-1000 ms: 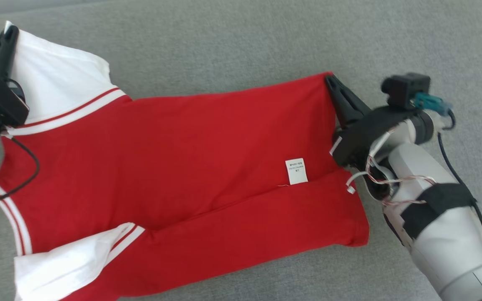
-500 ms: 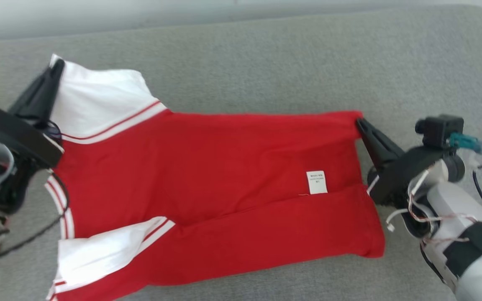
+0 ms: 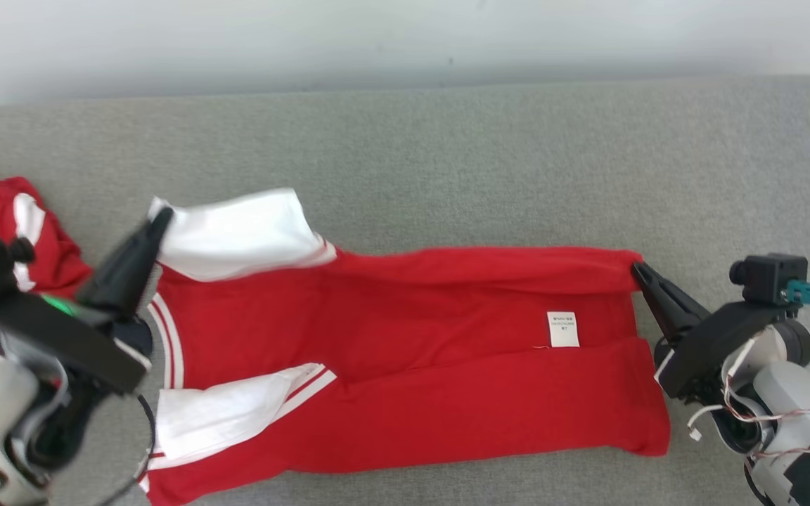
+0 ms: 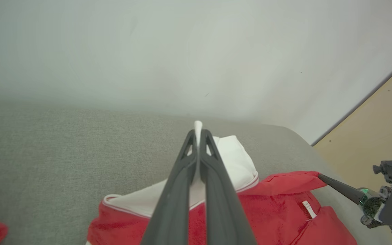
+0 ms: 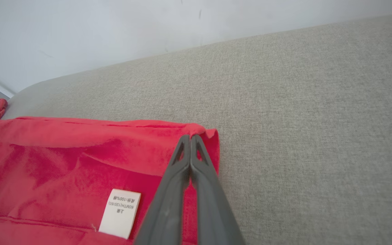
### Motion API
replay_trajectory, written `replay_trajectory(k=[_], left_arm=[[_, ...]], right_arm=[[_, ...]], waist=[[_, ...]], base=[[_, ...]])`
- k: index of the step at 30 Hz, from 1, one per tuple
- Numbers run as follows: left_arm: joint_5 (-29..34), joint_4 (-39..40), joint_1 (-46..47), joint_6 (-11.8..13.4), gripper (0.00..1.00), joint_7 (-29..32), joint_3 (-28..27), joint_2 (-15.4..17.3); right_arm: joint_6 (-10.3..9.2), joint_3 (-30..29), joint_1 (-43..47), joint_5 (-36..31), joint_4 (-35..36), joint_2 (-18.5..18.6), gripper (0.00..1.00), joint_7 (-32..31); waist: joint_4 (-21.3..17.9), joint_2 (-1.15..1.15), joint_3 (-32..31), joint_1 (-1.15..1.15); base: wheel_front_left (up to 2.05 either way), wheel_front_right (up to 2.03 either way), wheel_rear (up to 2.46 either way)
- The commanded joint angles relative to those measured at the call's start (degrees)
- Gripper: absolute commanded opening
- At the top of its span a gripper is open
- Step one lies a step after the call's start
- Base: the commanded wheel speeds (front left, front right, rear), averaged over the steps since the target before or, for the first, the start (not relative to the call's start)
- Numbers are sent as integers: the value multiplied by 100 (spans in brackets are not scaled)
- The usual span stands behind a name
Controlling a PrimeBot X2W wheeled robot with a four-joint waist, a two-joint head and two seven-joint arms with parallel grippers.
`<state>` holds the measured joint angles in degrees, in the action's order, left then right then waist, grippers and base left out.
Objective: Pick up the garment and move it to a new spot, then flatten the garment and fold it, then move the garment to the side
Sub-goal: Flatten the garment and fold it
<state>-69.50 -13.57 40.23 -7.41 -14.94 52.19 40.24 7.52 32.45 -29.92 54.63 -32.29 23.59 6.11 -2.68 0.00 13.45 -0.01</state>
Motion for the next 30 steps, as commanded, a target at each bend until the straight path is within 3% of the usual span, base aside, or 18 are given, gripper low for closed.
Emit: replay_trajectory(k=[1, 16, 24, 30], left_arm=[[42, 88, -135, -3, 0, -32, -53, -10], [939, 144, -1423, -3, 0, -33, -331, -295], [1382, -336, -1748, -3, 0, -33, -272, -447], [1713, -903, -1800, -3, 0, -33, -96, -684]], right_arm=[[-3, 9, 66, 74, 3, 63, 0, 44], [-3, 201, 744, 987, 789, 622, 0, 70], [-3, 304, 1108, 1305, 1159, 1000, 0, 75], [-3, 434, 1222, 1349, 1101, 1057, 0, 13]], waist=[[94, 0, -113, 1], [335, 0, -322, 1], [391, 0, -404, 1], [422, 0, -449, 1]], base=[[0, 0, 0], [0, 0, 0], [0, 0, 0], [0, 0, 0]])
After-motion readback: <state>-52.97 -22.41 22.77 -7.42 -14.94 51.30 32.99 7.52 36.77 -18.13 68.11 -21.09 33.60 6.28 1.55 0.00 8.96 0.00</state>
